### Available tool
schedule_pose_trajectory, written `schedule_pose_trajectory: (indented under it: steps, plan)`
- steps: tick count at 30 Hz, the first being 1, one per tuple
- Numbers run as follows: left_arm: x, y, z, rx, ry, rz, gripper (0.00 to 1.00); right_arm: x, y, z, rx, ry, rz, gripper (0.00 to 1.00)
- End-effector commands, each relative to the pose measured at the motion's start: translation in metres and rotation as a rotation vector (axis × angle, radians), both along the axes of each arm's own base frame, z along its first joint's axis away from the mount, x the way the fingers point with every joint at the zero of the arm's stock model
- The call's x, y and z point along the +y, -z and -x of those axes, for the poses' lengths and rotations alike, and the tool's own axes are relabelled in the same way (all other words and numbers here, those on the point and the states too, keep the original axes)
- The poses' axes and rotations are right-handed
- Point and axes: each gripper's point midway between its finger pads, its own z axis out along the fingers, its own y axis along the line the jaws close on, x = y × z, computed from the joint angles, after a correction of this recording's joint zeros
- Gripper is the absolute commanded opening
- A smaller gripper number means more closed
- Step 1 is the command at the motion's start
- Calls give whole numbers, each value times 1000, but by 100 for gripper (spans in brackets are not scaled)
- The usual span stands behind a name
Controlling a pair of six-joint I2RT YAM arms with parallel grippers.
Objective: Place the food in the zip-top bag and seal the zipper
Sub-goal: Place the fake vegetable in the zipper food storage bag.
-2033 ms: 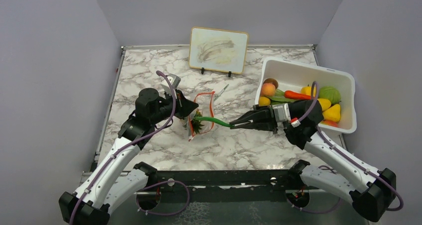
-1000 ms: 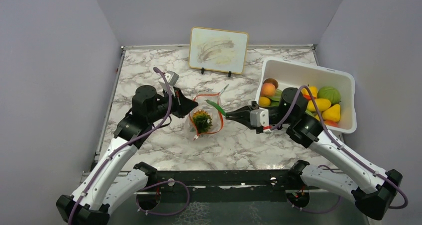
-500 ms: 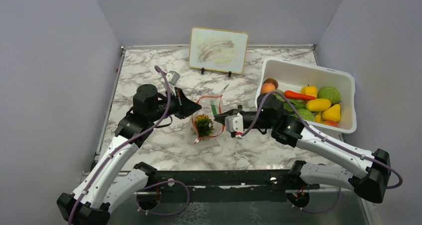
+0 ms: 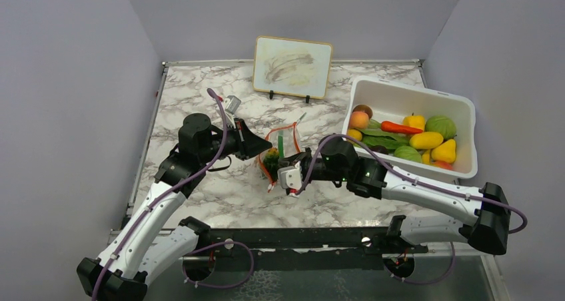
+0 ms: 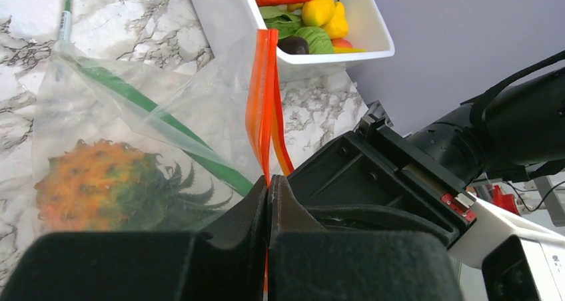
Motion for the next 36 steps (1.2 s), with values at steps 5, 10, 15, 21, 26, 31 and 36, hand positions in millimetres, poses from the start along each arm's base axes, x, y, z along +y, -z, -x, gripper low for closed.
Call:
schedule_pose_trajectory:
  steps: [5,10,15,21,26,31,36]
  plan:
    - [-5,-17,9,-32,58,52,0,-9,16,-13,-35,99,114,1]
    - [-4,-19,9,-37,52,51,0,-7,19,0,-5,42,131,7]
    - [-4,-18,6,-35,45,49,0,-3,18,11,54,7,125,26]
    - [-5,-16,5,-30,43,43,0,-10,7,12,77,38,101,41]
    - [-3,-11,3,-30,31,35,0,-13,-17,23,104,19,11,42]
    - [-3,-7,0,-39,18,25,0,-13,-46,42,158,-39,-106,42]
    - [-3,-8,-1,-42,16,26,0,-19,-74,43,227,16,-222,44]
